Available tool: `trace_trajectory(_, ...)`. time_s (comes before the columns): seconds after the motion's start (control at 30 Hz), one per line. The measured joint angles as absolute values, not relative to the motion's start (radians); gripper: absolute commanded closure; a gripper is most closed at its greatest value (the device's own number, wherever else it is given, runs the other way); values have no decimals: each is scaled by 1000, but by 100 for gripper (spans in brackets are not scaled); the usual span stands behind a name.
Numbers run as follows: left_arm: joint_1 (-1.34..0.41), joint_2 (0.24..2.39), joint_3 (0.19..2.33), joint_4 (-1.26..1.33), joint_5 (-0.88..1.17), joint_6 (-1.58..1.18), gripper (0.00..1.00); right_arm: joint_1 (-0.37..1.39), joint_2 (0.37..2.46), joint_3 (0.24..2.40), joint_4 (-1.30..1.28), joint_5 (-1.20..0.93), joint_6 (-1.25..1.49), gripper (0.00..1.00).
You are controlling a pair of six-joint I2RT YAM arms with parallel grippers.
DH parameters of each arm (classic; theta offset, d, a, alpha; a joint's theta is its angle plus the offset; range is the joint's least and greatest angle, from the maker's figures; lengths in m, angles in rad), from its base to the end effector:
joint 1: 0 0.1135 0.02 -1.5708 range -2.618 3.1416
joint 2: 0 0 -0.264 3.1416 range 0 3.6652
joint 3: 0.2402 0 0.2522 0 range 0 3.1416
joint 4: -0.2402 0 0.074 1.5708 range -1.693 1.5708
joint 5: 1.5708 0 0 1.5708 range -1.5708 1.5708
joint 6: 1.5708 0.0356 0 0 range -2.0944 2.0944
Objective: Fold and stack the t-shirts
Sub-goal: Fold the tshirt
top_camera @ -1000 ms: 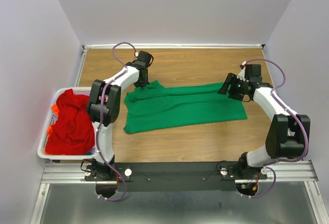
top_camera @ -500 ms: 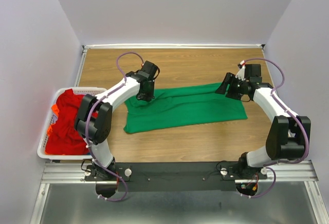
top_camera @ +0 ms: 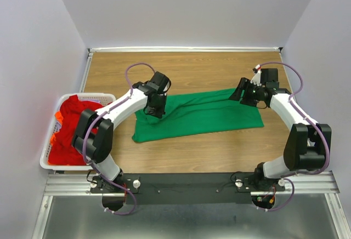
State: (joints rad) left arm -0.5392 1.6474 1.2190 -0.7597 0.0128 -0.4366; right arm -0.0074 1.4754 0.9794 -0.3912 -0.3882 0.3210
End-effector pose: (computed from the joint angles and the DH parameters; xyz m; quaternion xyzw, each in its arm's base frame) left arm 0.2820 -0.1693 0.2279 0.0516 0.9804 -0.0947 0.1650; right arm 0.3065 0.0112 0.2296 0.0873 0.9226 0.2309 0.2965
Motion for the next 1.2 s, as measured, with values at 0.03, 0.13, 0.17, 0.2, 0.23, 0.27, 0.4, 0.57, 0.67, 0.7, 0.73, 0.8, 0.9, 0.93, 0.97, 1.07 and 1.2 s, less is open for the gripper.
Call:
trace_trajectory(0.03, -543, 1647, 1212, -761, 20, -434, 99, -7, 1476, 979, -391, -389, 321, 27)
trace_trajectory(0.13, -557, 1647, 1197, -768, 46, -429, 93, -7, 1477, 979, -391, -389, 321, 27)
trace_trajectory(0.17, -564, 1647, 1195, -767, 56, -423, 87, -7, 1478, 979, -391, -389, 321, 27)
trace_trajectory(0.2, -569, 1647, 1194, -767, 65, -420, 83, -7, 1478, 979, -391, -389, 321, 27)
trace_trajectory(0.23, -577, 1649, 1190, -765, 78, -410, 73, -7, 1479, 979, -391, -389, 321, 27)
trace_trajectory(0.27, -583, 1650, 1186, -765, 86, -408, 67, -3, 1479, 979, -391, -388, 321, 27)
trace_trajectory(0.4, -611, 1663, 1172, -769, 111, -390, 34, 36, 1488, 984, -392, -387, 316, 27)
trace_trajectory(0.57, -617, 1662, 1189, -767, 113, -389, 22, 150, 1532, 1031, -397, -381, 297, 27)
trace_trajectory(0.67, -603, 1660, 1209, -757, 93, -393, 29, 223, 1570, 1073, -395, -375, 277, 28)
trace_trajectory(0.7, -588, 1656, 1210, -747, 81, -397, 33, 270, 1585, 1093, -397, -366, 262, 28)
trace_trajectory(0.73, -575, 1653, 1210, -742, 76, -398, 35, 295, 1597, 1106, -398, -361, 254, 29)
trace_trajectory(0.8, -520, 1650, 1201, -714, 54, -406, 39, 356, 1638, 1157, -399, -348, 226, 31)
trace_trajectory(0.9, -427, 1650, 1171, -661, 29, -412, 46, 439, 1716, 1245, -397, -332, 171, 37)
trace_trajectory(0.93, -395, 1652, 1164, -648, 21, -412, 51, 458, 1735, 1263, -394, -332, 156, 38)
trace_trajectory(0.97, -360, 1663, 1161, -631, 7, -414, 53, 487, 1772, 1303, -397, -331, 139, 41)
trace_trajectory(1.07, -313, 1706, 1163, -582, -12, -413, 60, 553, 1856, 1388, -393, -326, 93, 43)
trace_trajectory(1.2, -273, 1783, 1163, -532, -27, -412, 64, 643, 1985, 1516, -392, -327, 51, 45)
